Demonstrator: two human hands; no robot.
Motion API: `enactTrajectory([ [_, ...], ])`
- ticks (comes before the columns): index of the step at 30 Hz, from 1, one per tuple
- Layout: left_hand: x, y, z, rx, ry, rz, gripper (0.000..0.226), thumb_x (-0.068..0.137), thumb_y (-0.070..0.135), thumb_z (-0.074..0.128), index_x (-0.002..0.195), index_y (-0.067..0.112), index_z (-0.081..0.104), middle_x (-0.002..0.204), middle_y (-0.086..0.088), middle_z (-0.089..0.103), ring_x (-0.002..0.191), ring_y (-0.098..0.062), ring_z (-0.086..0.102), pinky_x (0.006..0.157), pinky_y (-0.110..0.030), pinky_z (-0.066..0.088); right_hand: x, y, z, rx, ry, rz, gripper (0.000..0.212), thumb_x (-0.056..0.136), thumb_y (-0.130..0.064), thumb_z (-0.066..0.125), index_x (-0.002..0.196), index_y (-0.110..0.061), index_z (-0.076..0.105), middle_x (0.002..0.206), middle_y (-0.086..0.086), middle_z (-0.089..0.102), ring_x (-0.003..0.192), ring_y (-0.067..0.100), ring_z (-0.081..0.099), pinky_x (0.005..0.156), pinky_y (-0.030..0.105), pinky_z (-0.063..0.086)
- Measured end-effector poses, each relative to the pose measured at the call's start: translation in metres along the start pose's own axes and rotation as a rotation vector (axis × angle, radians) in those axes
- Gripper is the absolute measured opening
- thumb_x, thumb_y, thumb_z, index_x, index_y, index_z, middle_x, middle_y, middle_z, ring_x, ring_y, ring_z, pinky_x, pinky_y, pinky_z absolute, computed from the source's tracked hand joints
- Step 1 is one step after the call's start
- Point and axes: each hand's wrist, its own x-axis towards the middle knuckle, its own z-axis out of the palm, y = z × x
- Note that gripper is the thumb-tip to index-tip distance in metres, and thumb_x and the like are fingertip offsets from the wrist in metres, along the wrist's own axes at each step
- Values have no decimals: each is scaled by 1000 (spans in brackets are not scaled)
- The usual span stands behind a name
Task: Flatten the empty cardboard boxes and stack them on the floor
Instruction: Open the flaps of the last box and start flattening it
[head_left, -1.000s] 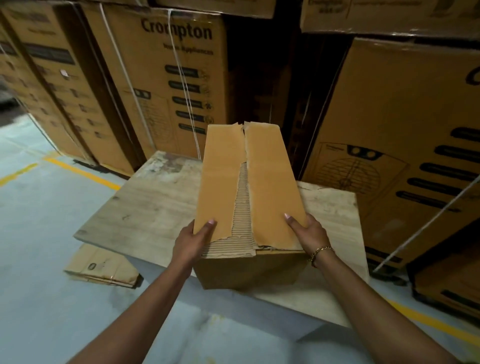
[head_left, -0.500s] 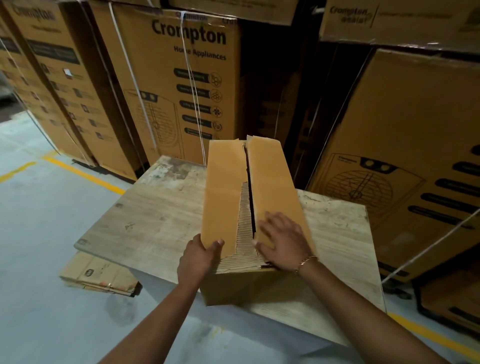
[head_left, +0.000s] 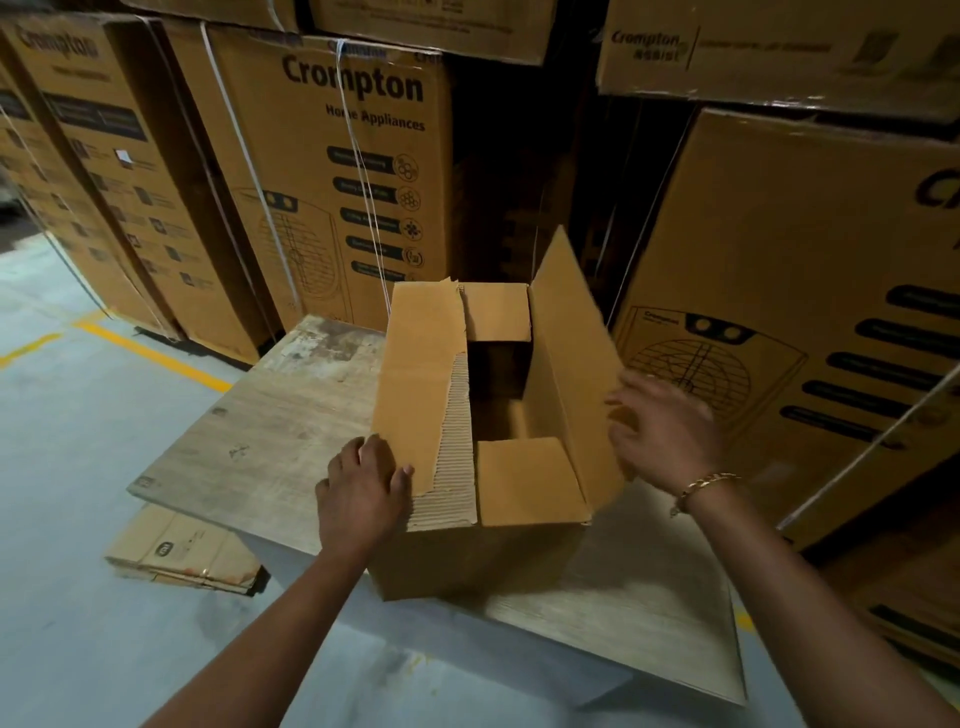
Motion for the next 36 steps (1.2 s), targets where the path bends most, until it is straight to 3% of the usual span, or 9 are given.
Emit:
enactTrajectory([
  [5, -25, 33, 4, 103, -177, 143, 113, 71, 101, 22, 156, 25, 24, 164, -4, 23, 151, -31, 19, 114, -65, 23, -9, 54, 44, -158, -263, 240, 59, 93, -61, 40, 146, -34, 40, 164, -6, 19, 149, 27, 15, 117, 47, 16],
  [9, -26, 46, 2, 188, -244, 140, 121, 63, 105, 24, 156, 28, 19, 165, -2, 19, 152, -32, 16, 112, -70, 19, -26, 36, 99, 102, -473, 285, 83, 91, -76, 25, 156, -25, 18, 165, 1, 14, 146, 32, 24, 115, 49, 23],
  [13, -32, 52, -20, 209, -99, 309, 74, 87, 76, 45, 143, 27, 45, 140, 1, 57, 119, -20, 58, 95, -43, 49, -29, 13, 119, 278, -479, 293, 85, 85, -82, 28, 145, -21, 30, 151, 7, 36, 128, 32, 46, 101, 46, 44],
  [17, -33, 48, -59, -55, 304, 320, 44, 92, 29, 66, 135, 23, 58, 126, -2, 67, 98, -20, 67, 65, -33, 58, -26, 16, 119, 277, -453, 266, 78, 85, -81, 33, 135, -22, 37, 139, 7, 46, 114, 30, 55, 89, 41, 50],
  [21, -21, 5, -91, 60, 503, 190, 58, 85, 6, 62, 141, 17, 56, 147, -12, 49, 132, -34, 44, 99, -53, 44, -26, 16, 118, 163, -368, 172, 86, 89, -76, 33, 154, -22, 18, 162, 2, 20, 141, 29, 32, 111, 46, 35],
  [25, -18, -38, -70, 439, 261, 79, 54, 89, 42, 62, 140, 24, 58, 161, -9, 34, 153, -39, 7, 118, -61, 9, -23, 10, 118, 82, -282, -11, 71, 98, -60, 36, 157, -28, 14, 166, -6, 4, 152, 21, 7, 118, 41, 17],
  [27, -14, -44, -51, 397, 29, -42, 69, 94, 69, 40, 150, 29, 45, 166, -5, 23, 154, -37, -4, 119, -60, -4, -19, 7, 119, 61, -279, -71, 65, 100, -51, 38, 157, -30, 16, 166, -8, 2, 152, 18, 2, 119, 39, 12],
  [32, -9, -54, 3, -293, -376, -245, 108, 74, 98, 27, 156, 28, 25, 159, -7, 38, 139, -33, 44, 110, -59, 39, -1, -7, 118, -45, -349, -182, 61, 99, -43, 35, 156, -27, 22, 165, -5, 12, 152, 20, -4, 120, 39, 5],
  [36, -21, -49, 14, -560, -384, -298, 106, 76, 94, 35, 160, 30, 21, 159, -7, 40, 139, -35, 45, 111, -59, 40, 30, -21, 124, -172, -399, -182, 67, 96, -58, 29, 155, -26, 24, 164, -2, 20, 152, 26, -4, 121, 47, 6],
])
